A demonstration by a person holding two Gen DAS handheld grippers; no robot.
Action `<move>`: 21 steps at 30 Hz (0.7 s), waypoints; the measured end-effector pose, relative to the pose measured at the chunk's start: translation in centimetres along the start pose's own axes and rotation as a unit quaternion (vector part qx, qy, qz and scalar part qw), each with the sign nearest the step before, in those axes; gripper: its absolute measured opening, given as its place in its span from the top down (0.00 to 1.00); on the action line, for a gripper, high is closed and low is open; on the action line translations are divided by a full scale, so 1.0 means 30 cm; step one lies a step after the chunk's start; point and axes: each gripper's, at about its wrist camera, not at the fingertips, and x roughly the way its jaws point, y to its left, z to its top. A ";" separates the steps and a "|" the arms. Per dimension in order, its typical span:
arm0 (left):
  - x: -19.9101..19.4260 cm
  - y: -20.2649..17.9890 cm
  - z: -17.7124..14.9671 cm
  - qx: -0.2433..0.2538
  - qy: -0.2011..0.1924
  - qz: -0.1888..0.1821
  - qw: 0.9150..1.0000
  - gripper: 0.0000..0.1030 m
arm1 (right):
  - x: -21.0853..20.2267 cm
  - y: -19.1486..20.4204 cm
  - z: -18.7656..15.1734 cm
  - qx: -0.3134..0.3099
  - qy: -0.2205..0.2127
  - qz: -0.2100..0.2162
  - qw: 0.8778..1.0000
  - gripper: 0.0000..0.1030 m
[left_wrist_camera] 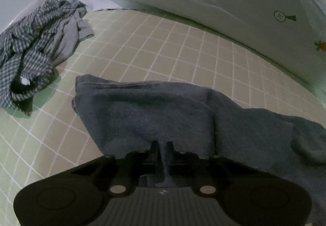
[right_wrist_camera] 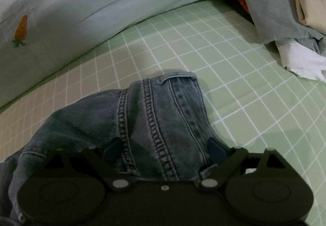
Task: Fold clothes
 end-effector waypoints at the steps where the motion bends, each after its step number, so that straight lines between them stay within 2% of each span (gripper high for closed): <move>1: -0.002 0.004 -0.002 -0.007 -0.002 -0.003 1.000 0.96 | -0.001 -0.001 -0.001 0.000 -0.001 0.000 1.000 0.11; 11: -0.116 0.066 -0.011 -0.060 -0.045 -0.016 0.997 0.97 | -0.027 -0.029 -0.025 0.011 -0.012 0.012 1.000 0.12; 18: -0.288 0.098 0.019 -0.076 -0.118 0.000 0.990 0.98 | -0.047 -0.057 -0.039 0.025 -0.021 0.017 0.999 0.12; 21: -0.316 0.117 0.033 -0.081 -0.137 0.013 0.987 0.98 | -0.042 -0.068 -0.038 0.033 -0.025 0.024 0.999 0.12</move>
